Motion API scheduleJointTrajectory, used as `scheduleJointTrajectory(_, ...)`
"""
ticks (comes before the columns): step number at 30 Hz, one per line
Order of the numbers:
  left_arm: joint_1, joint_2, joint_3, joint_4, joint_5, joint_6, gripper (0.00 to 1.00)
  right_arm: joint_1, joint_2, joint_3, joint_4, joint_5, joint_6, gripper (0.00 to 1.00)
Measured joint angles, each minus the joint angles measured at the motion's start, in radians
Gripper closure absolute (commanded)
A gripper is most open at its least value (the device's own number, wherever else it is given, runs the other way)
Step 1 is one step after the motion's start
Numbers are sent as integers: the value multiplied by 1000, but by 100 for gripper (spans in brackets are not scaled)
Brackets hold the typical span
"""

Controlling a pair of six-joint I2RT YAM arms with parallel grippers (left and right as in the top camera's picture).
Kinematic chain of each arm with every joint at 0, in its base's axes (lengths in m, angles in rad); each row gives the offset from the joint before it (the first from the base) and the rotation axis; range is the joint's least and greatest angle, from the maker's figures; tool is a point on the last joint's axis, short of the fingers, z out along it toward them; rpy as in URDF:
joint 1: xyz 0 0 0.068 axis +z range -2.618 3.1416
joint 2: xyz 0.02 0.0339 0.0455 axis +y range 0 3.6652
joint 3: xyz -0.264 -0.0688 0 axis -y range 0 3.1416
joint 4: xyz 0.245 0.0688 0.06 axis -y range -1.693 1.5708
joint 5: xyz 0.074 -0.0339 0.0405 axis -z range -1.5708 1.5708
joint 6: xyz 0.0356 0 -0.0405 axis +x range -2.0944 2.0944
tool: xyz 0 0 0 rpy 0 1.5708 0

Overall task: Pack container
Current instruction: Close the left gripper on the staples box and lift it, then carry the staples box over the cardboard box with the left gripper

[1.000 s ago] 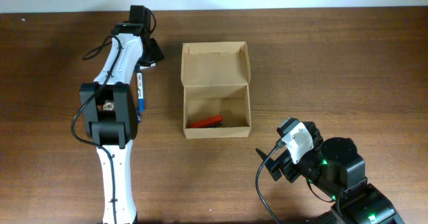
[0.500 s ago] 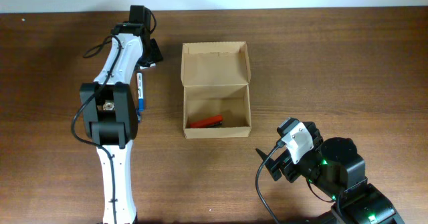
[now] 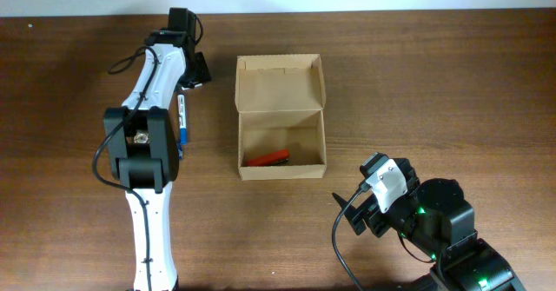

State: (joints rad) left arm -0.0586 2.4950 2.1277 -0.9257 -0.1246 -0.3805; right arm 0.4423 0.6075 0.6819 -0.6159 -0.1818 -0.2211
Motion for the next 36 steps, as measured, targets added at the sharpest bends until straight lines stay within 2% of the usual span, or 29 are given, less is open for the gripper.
scheduleJointTrajectory(2, 0, 0, -3, 0, 0, 0, 44, 0, 0, 0, 0, 0, 0, 1)
scheduleJointTrajectory(8, 0, 0, -3, 2, 0, 5, 57, 0, 0, 0, 0, 0, 0, 1)
scheduleJointTrajectory(15, 0, 0, -2, -5, 0, 7, 62, 0, 0, 0, 0, 0, 0, 1)
scheduleJointTrajectory(20, 0, 2, 44, -108, 0, 8, 71, 0, 0, 0, 0, 0, 0, 1)
scheduleJointTrajectory(24, -2, 6, 179, -238, 0, 8, 81, 0, 0, 0, 0, 0, 0, 1)
scheduleJointTrajectory(30, -26, 6, 475, -443, -2, 9, 83, 0, 0, 0, 0, 0, 0, 1)
scheduleJointTrajectory(36, -105, 6, 756, -674, -5, 29, 83, 0, 0, 0, 0, 0, 0, 1)
